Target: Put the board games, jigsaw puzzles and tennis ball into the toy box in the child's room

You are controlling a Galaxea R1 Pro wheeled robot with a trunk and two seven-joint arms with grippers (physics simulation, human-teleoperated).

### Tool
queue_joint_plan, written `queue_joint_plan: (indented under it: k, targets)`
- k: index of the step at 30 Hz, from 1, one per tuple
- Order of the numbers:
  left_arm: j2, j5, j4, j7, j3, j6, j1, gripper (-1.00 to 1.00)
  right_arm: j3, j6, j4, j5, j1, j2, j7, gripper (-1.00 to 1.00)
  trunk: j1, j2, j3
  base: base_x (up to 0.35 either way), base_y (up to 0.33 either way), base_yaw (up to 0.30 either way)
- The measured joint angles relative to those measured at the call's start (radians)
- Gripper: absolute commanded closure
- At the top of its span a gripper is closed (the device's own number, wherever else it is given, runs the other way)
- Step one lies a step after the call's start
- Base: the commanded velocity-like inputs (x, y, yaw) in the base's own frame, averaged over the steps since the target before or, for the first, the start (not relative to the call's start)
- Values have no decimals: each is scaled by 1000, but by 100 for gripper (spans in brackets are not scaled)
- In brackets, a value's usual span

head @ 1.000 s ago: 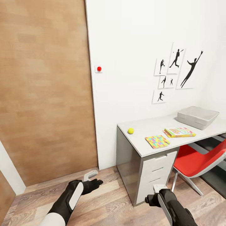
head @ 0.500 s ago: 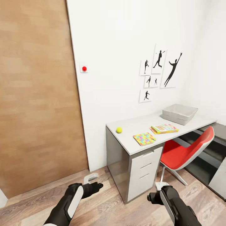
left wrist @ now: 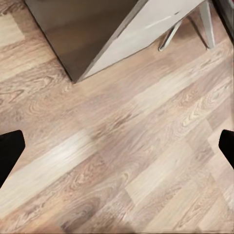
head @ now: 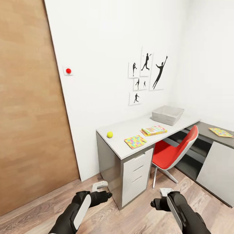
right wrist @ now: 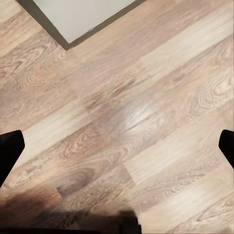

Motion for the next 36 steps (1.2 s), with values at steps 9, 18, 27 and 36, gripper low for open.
queue_joint_plan:
  k: [9,18,27,36]
  targets:
    - [-1,2,-1,-4,-29,0,1,-100,-1,1,-1,-1,0,-12,29,-100,0,0,0,0,0,-282]
    - [-2,3,-2,-6,-42,0,2,-100,-2,1,-2,-7,-3,-27,41,-100,0,0,0,0,0,-283]
    - [-3,3,-2,-7,-71,-1,2,-100,-3,-2,-3,-33,-4,-47,75,-100,0,0,-1,0,0,-283]
    - [-3,3,-2,-7,-90,-2,2,-100,-3,-5,-3,-46,-5,-64,120,-100,0,0,-5,0,0,-282]
